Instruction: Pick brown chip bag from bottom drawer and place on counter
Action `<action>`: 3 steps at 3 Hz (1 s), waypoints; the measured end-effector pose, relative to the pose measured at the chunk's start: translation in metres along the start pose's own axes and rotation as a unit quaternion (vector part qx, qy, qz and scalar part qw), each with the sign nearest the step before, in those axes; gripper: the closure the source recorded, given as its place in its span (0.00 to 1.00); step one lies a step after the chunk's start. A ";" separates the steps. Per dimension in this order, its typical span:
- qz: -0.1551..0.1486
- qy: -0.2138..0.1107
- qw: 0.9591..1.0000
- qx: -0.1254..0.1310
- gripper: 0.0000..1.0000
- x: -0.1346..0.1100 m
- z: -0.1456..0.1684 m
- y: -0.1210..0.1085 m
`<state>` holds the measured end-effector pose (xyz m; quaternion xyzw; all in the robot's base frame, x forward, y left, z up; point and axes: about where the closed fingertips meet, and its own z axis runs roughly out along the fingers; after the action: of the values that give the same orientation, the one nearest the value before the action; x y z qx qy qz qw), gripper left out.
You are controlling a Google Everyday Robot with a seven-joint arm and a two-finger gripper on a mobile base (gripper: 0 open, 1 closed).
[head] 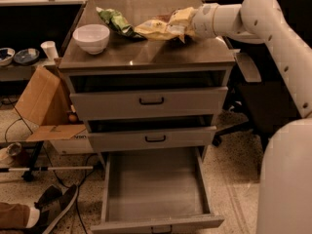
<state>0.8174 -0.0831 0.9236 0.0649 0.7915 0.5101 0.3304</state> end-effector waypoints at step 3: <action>-0.009 0.004 0.999 0.031 0.00 0.018 -0.004 -0.011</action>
Offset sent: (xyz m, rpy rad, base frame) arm -0.0110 -0.0028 -0.0103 -0.0512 0.0084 -0.0199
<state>0.8035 -0.0827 0.9070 0.0660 0.8089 0.4826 0.3293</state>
